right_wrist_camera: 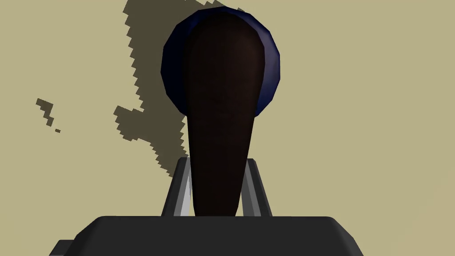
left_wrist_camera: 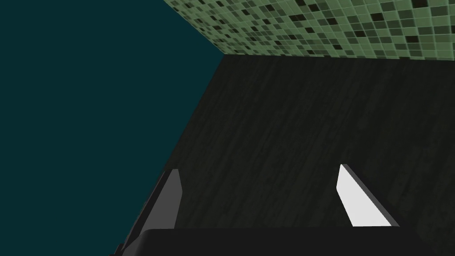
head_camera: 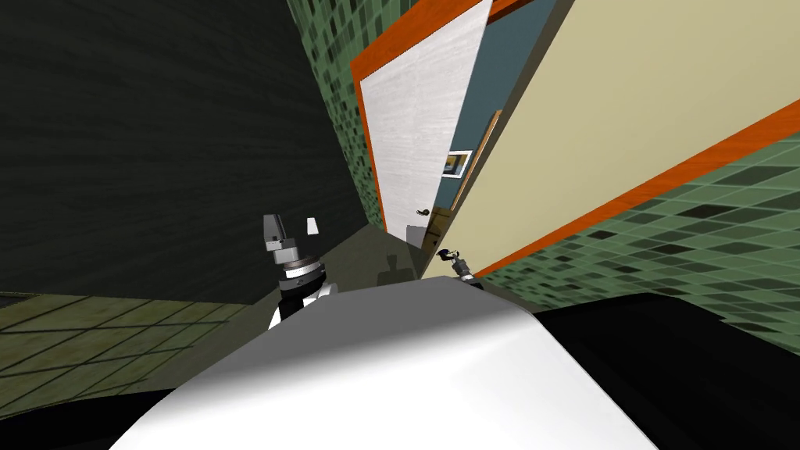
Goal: Pull the door open
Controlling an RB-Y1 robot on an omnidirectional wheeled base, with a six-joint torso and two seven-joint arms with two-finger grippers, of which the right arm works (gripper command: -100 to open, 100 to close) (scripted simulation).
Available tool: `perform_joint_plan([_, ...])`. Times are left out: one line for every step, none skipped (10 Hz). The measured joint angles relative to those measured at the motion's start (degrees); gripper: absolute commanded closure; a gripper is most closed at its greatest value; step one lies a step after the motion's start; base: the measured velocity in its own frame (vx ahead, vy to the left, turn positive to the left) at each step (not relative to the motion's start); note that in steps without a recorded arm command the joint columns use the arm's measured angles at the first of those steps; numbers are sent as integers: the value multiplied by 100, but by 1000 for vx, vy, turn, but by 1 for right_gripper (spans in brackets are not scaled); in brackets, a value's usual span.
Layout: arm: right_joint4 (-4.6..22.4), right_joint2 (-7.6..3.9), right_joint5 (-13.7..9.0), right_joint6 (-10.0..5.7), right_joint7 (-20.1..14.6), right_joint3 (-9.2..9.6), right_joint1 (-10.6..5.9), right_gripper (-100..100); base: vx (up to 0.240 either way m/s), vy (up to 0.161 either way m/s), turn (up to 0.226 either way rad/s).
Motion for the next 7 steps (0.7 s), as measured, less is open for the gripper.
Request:
perform_joint_plan([42, -4, 18, -55, -24, 36, 6, 100, -126, -45, 92])
perform_joint_plan([175, -9, 34, -174, -46, 64, -5, 100, -127, -48, 136])
perform_joint_plan([237, -22, 42, -289, -64, 84, 37, 100, -169, -57, 173])
perform_joint_plan([164, -44, 45, -345, -79, 99, 130, 100, -145, -55, 114])
perform_joint_plan([286, -60, 60, -470, -111, 128, 108, 100, -153, -42, 157])
perform_joint_plan([340, -70, 70, -580, -129, 151, 131, 100, -180, -70, 139])
perform_joint_plan([396, -90, 82, -682, -157, 177, 146, 100, -80, -41, 23])
